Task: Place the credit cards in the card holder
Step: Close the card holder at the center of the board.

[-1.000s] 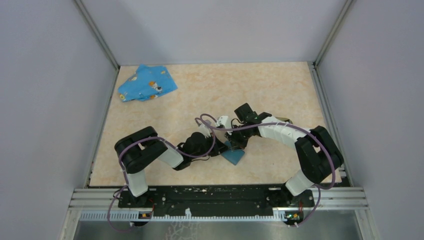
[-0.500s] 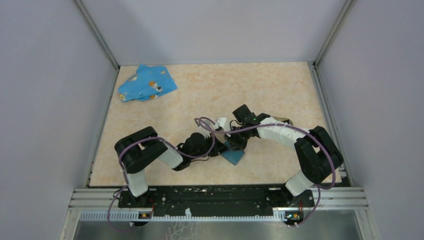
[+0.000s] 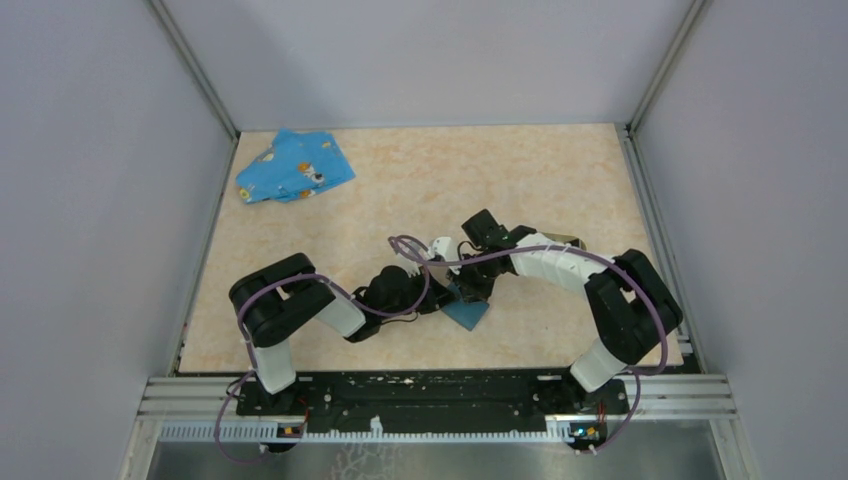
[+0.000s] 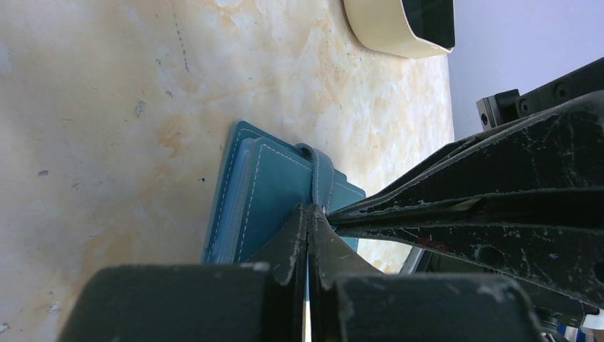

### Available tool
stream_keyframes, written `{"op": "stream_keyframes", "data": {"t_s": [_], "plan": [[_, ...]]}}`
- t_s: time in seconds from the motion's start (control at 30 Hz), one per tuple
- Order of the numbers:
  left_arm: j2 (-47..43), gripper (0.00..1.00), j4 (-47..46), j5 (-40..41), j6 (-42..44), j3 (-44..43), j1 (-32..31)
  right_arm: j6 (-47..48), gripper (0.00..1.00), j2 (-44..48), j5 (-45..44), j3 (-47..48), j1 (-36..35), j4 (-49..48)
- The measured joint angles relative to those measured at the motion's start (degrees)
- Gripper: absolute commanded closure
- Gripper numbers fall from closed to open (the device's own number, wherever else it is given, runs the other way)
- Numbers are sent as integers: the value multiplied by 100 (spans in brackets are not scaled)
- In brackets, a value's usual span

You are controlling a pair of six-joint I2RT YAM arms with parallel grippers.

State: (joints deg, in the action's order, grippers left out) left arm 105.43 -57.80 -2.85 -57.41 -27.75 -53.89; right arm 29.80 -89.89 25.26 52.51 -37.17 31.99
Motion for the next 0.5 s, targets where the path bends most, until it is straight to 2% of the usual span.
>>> {"op": "stream_keyframes", "data": {"t_s": [0.5], "plan": [[44, 100, -118, -85, -9, 35, 20, -479, 100, -365, 33, 369, 66, 350]]}}
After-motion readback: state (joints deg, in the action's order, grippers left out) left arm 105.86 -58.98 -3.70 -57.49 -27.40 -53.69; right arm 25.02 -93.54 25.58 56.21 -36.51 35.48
